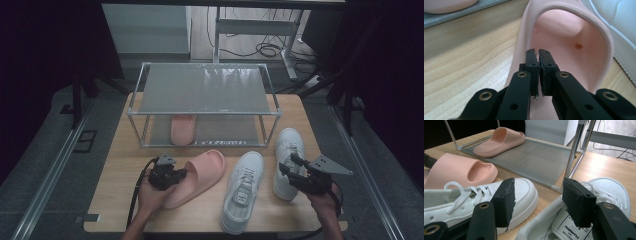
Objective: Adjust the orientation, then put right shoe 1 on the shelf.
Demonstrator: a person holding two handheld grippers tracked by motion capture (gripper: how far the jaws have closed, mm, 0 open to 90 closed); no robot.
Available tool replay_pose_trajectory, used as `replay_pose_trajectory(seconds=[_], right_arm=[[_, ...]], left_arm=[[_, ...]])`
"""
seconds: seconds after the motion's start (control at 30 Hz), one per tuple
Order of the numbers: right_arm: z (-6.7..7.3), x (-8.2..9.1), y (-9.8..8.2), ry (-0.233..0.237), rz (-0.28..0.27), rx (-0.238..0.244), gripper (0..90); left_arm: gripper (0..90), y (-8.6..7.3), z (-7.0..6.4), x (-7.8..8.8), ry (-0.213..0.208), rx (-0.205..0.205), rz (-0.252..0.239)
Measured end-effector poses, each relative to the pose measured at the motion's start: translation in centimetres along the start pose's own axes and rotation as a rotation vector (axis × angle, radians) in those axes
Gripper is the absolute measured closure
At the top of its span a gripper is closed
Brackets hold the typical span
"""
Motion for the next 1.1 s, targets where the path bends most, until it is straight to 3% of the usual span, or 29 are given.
replay_pose_trajectory(seconds=[0.3,0.5,0.83,1.1], right_arm=[[0.0,0.1,0.1,0.000,-0.005,0.002,43.9],[-0.1,0.2,0.1,-0.003,-0.005,0.001,43.9],[-0.1,0.2,0.2,-0.003,-0.006,0.003,43.9],[0.0,0.1,0.4,0.002,-0.011,0.006,43.9]], left_arm=[[79.9,0.1,-1.1,2.3,-0.051,0.009,-0.044],[68.8,-0.3,-1.7,3.6,-0.094,0.022,-0.049],[61.2,-0.6,-3.0,4.0,-0.127,-0.002,-0.042],[59.8,-0.8,-3.4,3.9,-0.130,-0.001,-0.034]])
Point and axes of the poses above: each handheld gripper's, and its own axes: x roughly backward along the jaws, y roughly out of its top, z roughly to its left, the point moved 4 cm from there along -x, roughly forward along the jaws, and after that the axes turned 8 degrees about -z, right-handed, at the moved point
